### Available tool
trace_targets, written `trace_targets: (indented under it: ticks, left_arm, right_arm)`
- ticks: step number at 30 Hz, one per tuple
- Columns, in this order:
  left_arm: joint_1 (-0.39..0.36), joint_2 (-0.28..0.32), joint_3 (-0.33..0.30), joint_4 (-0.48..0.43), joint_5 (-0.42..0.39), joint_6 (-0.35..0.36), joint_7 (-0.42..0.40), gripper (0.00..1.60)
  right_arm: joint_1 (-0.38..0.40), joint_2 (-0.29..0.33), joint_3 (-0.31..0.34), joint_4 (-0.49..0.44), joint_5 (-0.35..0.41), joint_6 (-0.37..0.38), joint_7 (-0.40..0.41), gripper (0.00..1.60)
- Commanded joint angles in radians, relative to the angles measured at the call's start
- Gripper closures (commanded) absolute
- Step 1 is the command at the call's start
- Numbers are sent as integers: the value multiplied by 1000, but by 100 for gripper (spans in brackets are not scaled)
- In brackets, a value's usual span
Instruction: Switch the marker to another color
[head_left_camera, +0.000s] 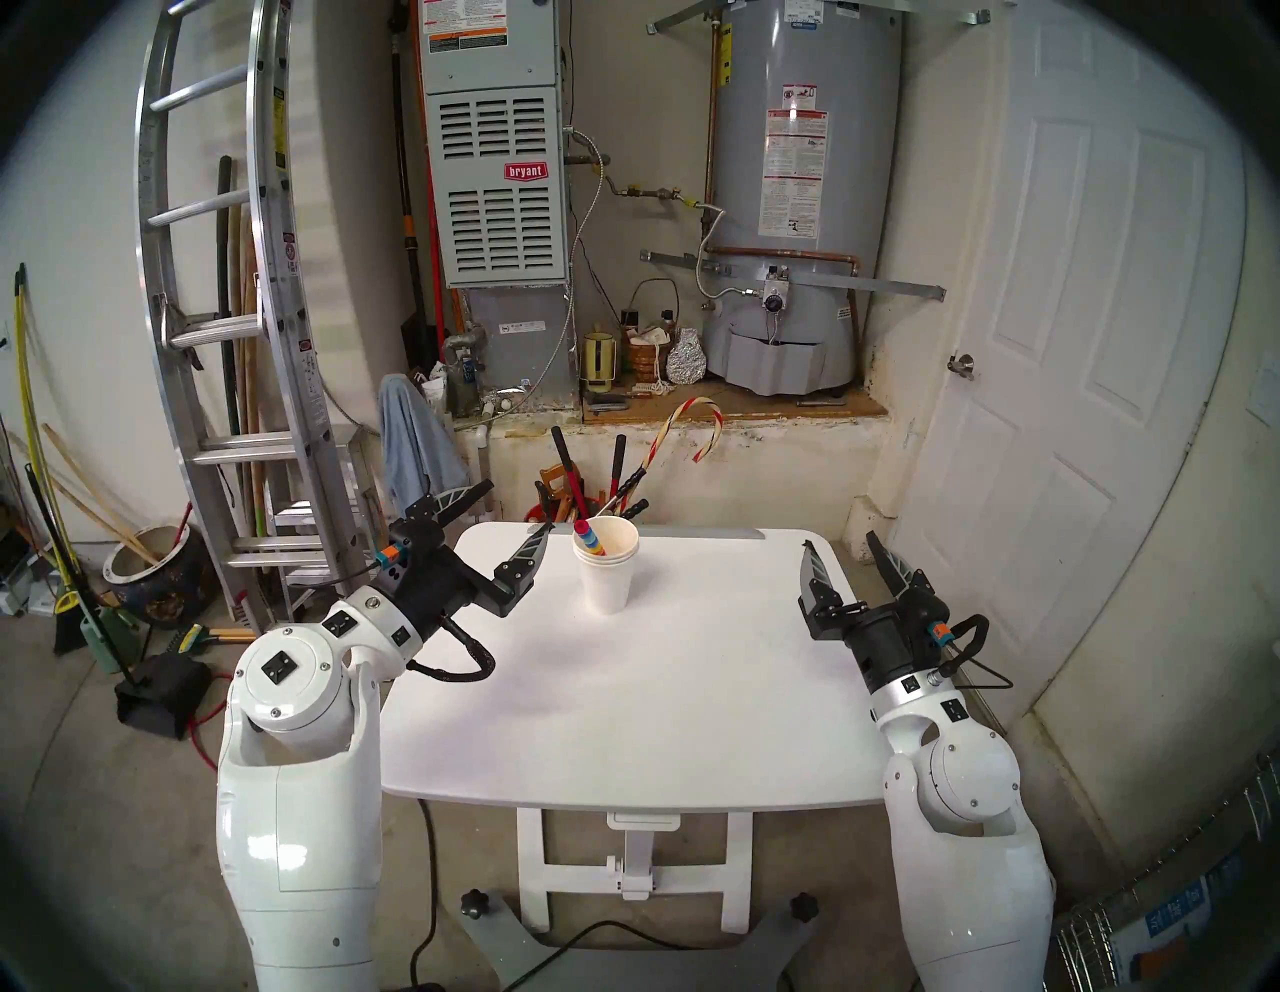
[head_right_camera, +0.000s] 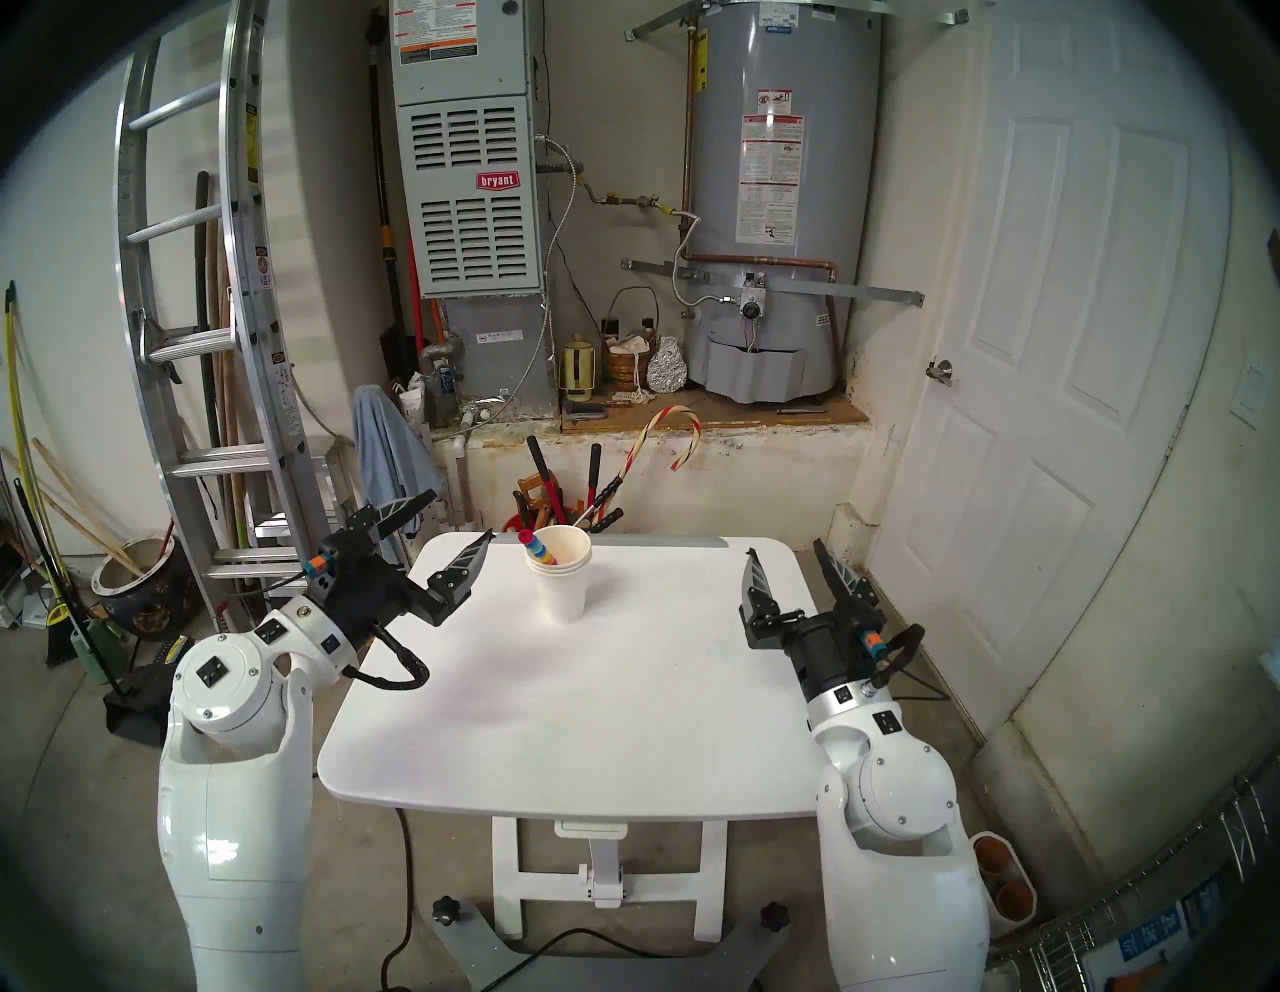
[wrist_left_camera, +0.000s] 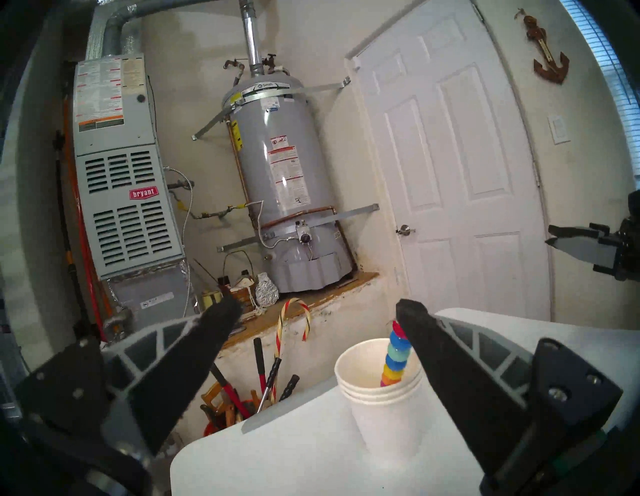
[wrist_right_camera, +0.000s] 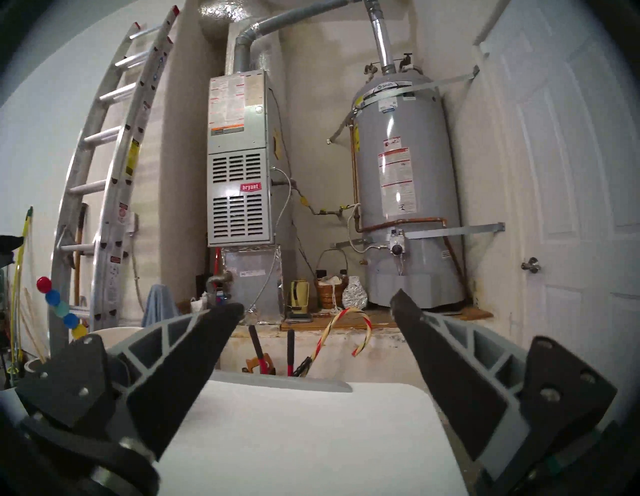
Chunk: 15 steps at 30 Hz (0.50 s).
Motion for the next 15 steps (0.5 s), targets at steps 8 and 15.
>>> trace_targets:
  ticks: [8, 15]
  left_arm:
    - [146, -45, 37, -180, 40, 83, 140, 0]
    - [160, -49, 58, -192, 62, 95, 170, 0]
  right_arm:
    - [19, -62, -25, -181, -60, 223, -137, 0]
    - [16, -65, -29, -194, -78, 270, -166, 0]
